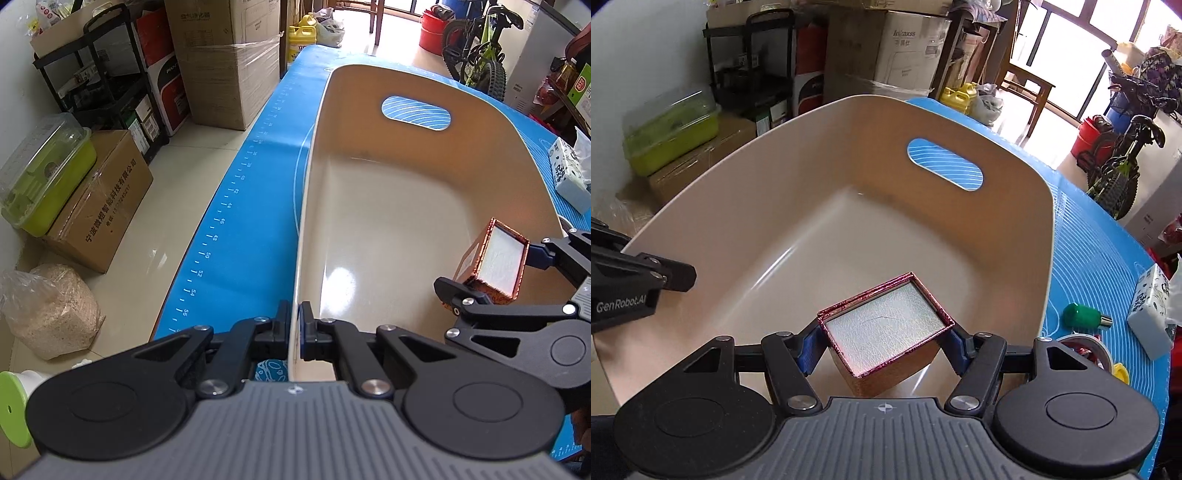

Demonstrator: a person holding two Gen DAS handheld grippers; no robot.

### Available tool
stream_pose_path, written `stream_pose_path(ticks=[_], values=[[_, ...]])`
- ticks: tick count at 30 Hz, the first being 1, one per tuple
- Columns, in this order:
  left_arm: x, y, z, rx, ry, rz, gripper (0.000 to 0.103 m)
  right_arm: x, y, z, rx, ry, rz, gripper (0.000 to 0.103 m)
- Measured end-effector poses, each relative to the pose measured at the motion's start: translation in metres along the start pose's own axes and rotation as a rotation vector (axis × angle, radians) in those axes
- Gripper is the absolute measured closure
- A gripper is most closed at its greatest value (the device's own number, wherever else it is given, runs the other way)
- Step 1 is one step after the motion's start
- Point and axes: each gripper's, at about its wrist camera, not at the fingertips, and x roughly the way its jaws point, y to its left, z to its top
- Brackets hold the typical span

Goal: Organize rigid objects
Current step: 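Carry the box into the beige basket and open the right gripper, then lower the right gripper onto the tape roll and grasp its rim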

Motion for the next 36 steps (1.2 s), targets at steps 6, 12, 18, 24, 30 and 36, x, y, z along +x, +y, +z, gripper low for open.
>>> stream_pose_path(ticks=[6, 12, 18, 24, 30, 36], values=[[0.0, 0.001, 0.0, -0.001, 0.0, -0.001, 0.097, -0.017, -0.01, -0.002, 0.05, -0.056, 0.022, 0.021], [0.0, 0.001, 0.0, -0.003, 0.001, 0.0, 0.097, -0.054, -0.031, -0.003, 0.087, -0.161, 0.019, 0.017], [0.0, 0.001, 0.0, -0.002, 0.0, 0.002, 0.097, -0.086, -0.069, -0.016, 0.185, -0.257, -0.026, 0.015], [0.0, 0.001, 0.0, -0.005, 0.0, 0.003, 0.097, -0.087, -0.121, -0.036, 0.278, -0.251, -0.093, 0.014], [0.0, 0.001, 0.0, -0.007, 0.001, 0.005, 0.096, -0.063, -0.165, -0.06, 0.405, -0.212, -0.163, 0.014], [0.0, 0.0, 0.0, -0.01, 0.001, 0.007, 0.096, -0.023, -0.18, -0.077, 0.444, -0.141, -0.234, 0.015]])
